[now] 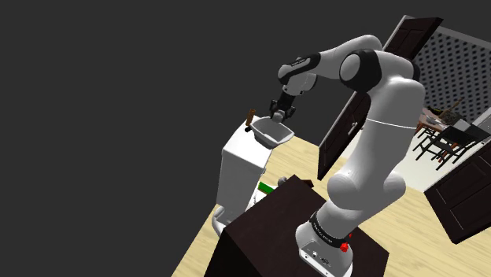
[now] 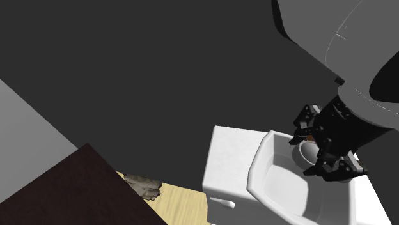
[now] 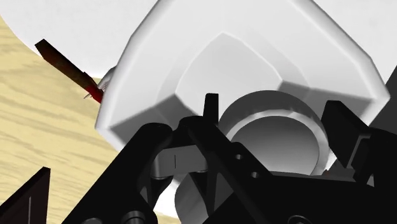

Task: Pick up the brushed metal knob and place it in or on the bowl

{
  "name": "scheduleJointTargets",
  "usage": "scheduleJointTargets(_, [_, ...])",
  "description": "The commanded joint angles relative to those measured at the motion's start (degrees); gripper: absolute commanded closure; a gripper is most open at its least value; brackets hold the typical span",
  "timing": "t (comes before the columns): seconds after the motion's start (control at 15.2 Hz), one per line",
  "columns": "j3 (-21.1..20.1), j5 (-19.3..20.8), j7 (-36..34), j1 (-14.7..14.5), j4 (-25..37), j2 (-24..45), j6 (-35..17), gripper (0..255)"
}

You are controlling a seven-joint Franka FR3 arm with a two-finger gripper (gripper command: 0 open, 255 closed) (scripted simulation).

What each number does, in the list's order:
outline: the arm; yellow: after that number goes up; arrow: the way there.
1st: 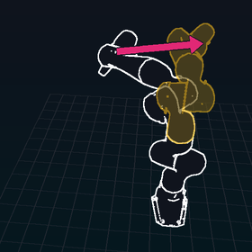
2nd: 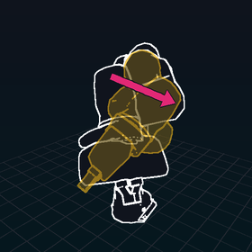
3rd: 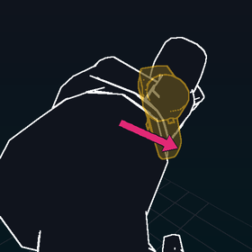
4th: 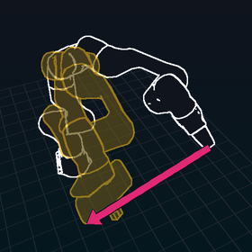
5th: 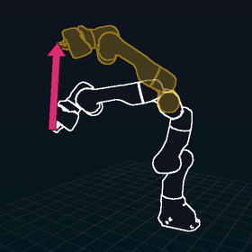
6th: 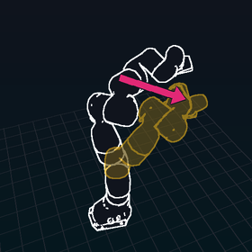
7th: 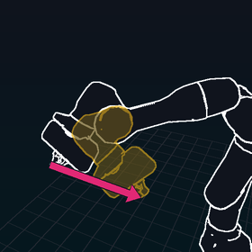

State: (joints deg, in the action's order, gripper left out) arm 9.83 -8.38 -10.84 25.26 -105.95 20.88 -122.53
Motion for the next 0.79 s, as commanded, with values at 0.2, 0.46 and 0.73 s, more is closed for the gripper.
scheduleJointTargets(0.2, [-0.22, -0.63, 0.69, 0.27, -0.7, 2.21, -2.87, 255])
scheduleJointTargets(0.46, [-0.47, -1.15, 1.13, 0.42, -1.33, 4.02, -5.27, 255])
scheduleJointTargets(0.73, [-0.67, -1.53, 1.45, 0.55, -1.66, 5.38, -6.93, 255])
